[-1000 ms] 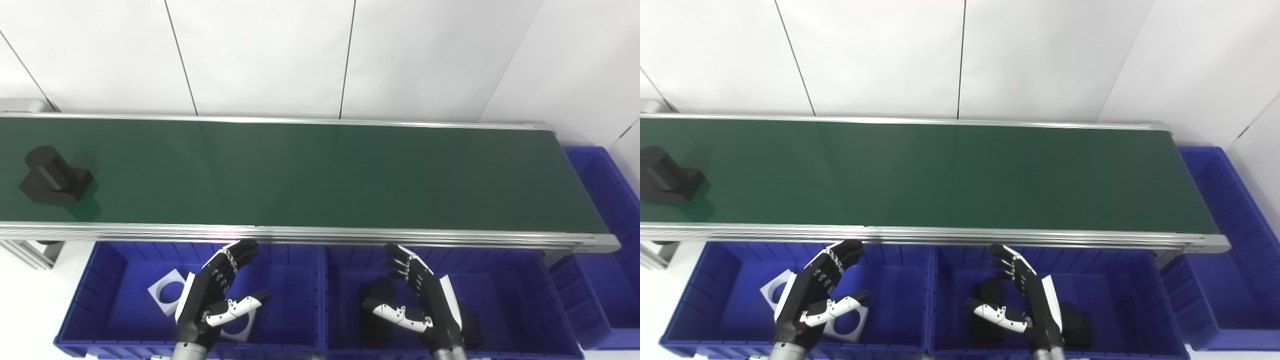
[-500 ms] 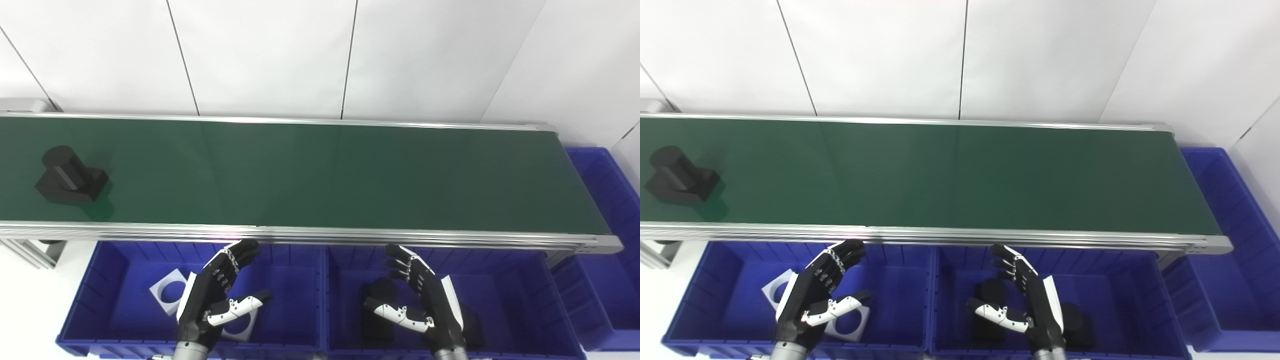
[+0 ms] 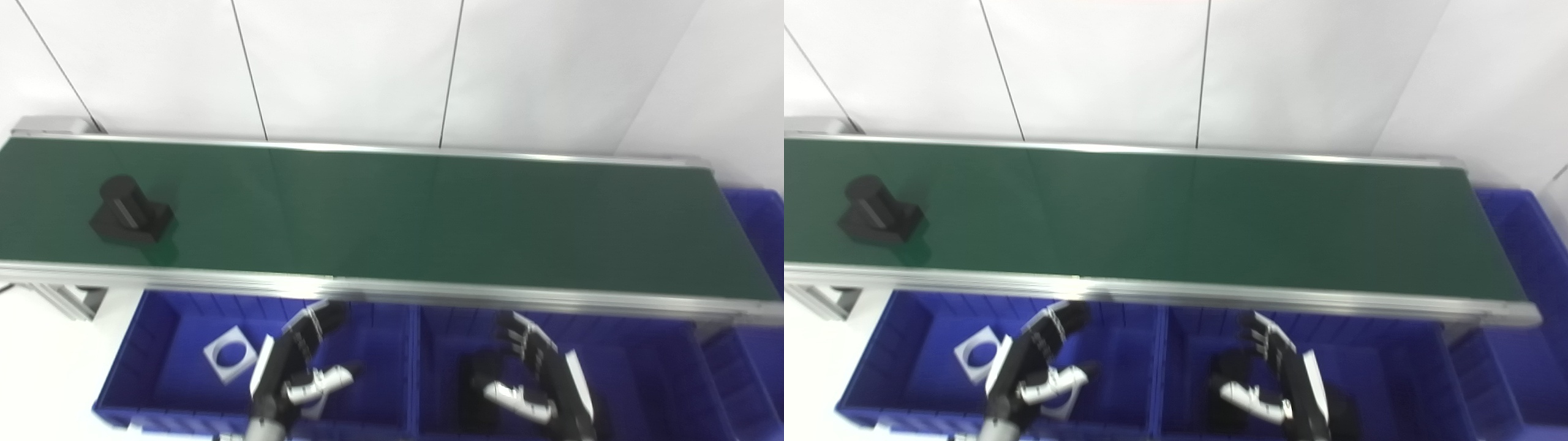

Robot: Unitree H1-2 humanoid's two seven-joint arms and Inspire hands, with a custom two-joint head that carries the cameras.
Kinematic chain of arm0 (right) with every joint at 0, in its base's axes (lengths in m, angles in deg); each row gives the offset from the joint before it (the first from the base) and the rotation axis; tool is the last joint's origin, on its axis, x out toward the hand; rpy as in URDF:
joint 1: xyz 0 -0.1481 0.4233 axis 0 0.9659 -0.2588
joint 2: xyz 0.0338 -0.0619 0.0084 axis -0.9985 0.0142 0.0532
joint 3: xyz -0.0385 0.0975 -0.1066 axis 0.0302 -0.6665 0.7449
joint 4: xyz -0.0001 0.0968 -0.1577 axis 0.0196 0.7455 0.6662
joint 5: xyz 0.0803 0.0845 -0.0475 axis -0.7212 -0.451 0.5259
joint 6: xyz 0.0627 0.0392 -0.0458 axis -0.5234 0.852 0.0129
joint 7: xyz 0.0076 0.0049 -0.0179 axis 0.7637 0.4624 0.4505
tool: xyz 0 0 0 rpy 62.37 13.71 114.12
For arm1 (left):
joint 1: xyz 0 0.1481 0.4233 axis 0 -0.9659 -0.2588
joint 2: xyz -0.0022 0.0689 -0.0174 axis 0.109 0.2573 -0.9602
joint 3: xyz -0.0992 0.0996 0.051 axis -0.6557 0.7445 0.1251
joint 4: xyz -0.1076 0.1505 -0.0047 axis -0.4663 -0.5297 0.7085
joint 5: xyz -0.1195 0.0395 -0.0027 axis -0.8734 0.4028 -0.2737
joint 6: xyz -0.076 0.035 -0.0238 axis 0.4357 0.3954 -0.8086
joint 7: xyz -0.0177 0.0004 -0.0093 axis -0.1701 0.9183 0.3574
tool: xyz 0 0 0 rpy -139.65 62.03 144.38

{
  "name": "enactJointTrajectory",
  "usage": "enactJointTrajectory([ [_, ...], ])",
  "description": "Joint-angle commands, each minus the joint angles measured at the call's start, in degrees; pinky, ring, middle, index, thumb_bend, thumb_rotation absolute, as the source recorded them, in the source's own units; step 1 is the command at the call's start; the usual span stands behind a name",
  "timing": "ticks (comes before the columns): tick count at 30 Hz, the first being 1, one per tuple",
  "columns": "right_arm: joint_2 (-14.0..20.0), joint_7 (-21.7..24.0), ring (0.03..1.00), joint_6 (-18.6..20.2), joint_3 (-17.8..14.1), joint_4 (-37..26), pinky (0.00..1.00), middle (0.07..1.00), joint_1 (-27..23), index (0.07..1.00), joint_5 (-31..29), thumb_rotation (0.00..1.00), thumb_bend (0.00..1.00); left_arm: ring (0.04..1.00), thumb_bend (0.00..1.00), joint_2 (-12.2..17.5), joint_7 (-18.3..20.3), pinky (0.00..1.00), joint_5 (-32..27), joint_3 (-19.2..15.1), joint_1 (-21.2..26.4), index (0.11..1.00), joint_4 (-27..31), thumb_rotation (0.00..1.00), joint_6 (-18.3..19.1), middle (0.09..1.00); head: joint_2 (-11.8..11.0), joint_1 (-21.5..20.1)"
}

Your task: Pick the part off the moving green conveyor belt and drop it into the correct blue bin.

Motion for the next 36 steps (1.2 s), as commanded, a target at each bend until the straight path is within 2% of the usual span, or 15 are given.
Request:
enactJointTrajectory([
  [1, 0.32, 1.09, 0.765, -3.32, -0.82, -0.43, 0.7, 0.806, -0.7, 0.791, -1.09, 0.17, 0.69, 0.769, 0.64, -0.95, -0.63, 0.84, 0.86, 0.38, 0.67, 0.733, 1.07, 0.0, -2.4, 0.768, 0.05, 0.07],
  [3, 0.56, 2.19, 0.766, -3.32, -1.62, 0.5, 0.7, 0.807, -1.01, 0.792, -1.94, 0.17, 0.68, 0.768, 0.65, -1.55, -1.34, 0.83, 1.69, 0.73, 0.75, 0.733, 0.8, 0.0, -2.0, 0.766, -1.13, 3.47],
  [17, -0.15, 7.69, 0.772, -3.32, -6.59, 3.65, 0.69, 0.817, -1.5, 0.809, -3.81, 0.13, 0.61, 0.783, 0.68, -3.78, -3.28, 0.84, 3.3, 1.7, 0.84, 0.726, -2.71, 0.0, -4.34, 0.774, -4.13, 8.26],
  [20, -0.24, 8.27, 0.779, -3.32, -7.26, 3.71, 0.7, 0.828, -1.4, 0.814, -3.71, 0.14, 0.61, 0.78, 0.68, -4.12, -3.65, 0.84, 3.74, 1.82, 0.64, 0.722, -2.89, 0.0, -4.65, 0.77, -4.1, 9.33],
  [22, -0.01, 8.77, 0.791, -3.32, -7.74, 3.9, 0.72, 0.834, -1.48, 0.819, -3.74, 0.14, 0.59, 0.777, 0.69, -4.57, -4.12, 0.84, 4.18, 1.92, 0.76, 0.722, -3.38, 0.0, -4.83, 0.768, -4.85, 13.05],
  [24, 0.11, 9.2, 0.798, -3.32, -8.28, 3.98, 0.72, 0.84, -1.53, 0.824, -3.79, 0.11, 0.57, 0.771, 0.7, -4.93, -4.63, 0.84, 4.73, 2.06, 1.02, 0.72, -4.12, 0.0, -5.24, 0.764, -5.1, 14.39],
  [31, -0.41, 11.94, 0.827, -3.32, -10.18, 3.74, 0.75, 0.864, -1.48, 0.852, -4.99, 0.02, 0.48, 0.775, 0.7, -5.95, -5.51, 0.84, 5.1, 2.41, 1.32, 0.713, -5.22, 0.0, -5.32, 0.757, -4.06, 14.52],
  [36, -0.74, 12.43, 0.82, -3.32, -10.55, 3.47, 0.74, 0.855, -1.41, 0.848, -4.76, 0.06, 0.49, 0.779, 0.69, -6.11, -6.03, 0.86, 5.43, 2.62, 1.16, 0.72, -5.08, 0.0, -5.6, 0.76, -3.04, 13.42],
])
